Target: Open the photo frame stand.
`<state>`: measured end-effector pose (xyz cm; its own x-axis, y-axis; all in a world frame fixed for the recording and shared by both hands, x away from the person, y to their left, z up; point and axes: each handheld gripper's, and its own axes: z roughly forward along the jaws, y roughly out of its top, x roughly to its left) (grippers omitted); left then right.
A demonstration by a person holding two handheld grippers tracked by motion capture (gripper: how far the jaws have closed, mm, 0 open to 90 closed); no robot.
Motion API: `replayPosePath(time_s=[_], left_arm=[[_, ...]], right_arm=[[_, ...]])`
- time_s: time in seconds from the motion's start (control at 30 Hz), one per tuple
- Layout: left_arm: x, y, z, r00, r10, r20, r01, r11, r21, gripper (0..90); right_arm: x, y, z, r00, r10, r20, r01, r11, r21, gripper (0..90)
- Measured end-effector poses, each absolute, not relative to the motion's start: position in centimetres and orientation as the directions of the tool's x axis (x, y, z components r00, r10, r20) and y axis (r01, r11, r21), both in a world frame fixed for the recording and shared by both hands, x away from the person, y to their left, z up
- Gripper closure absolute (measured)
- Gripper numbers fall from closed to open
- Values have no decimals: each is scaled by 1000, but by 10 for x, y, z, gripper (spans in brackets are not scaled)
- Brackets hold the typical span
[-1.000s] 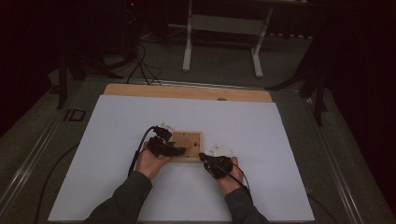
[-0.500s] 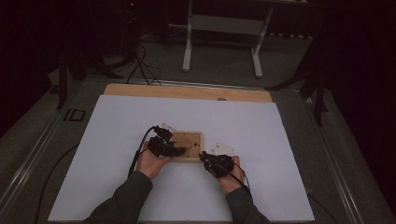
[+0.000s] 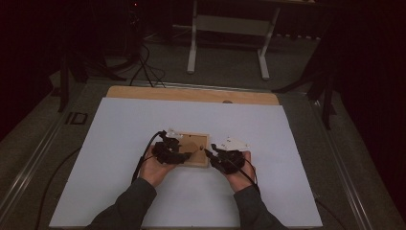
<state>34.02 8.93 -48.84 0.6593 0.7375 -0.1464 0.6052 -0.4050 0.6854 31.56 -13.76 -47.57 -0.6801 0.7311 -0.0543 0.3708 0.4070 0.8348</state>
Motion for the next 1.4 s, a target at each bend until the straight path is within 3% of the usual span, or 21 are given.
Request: replayPosePath(time_s=[0.57, 1.0, 1.4], left_arm=[[318, 85, -490, 684, 729, -9, 491, -452, 745, 524], [307, 83, -493, 692, 718, 76, 415, -481, 772, 524], [299, 83, -497, 698, 701, 146, 361, -520, 774, 522]], right_arm=[[340, -145, -454, -670, 742, -36, 382, 386, 839, 589], [358, -142, -461, -689, 725, -11, 431, 422, 798, 536], [370, -139, -473, -684, 727, 65, 481, 381, 790, 431]])
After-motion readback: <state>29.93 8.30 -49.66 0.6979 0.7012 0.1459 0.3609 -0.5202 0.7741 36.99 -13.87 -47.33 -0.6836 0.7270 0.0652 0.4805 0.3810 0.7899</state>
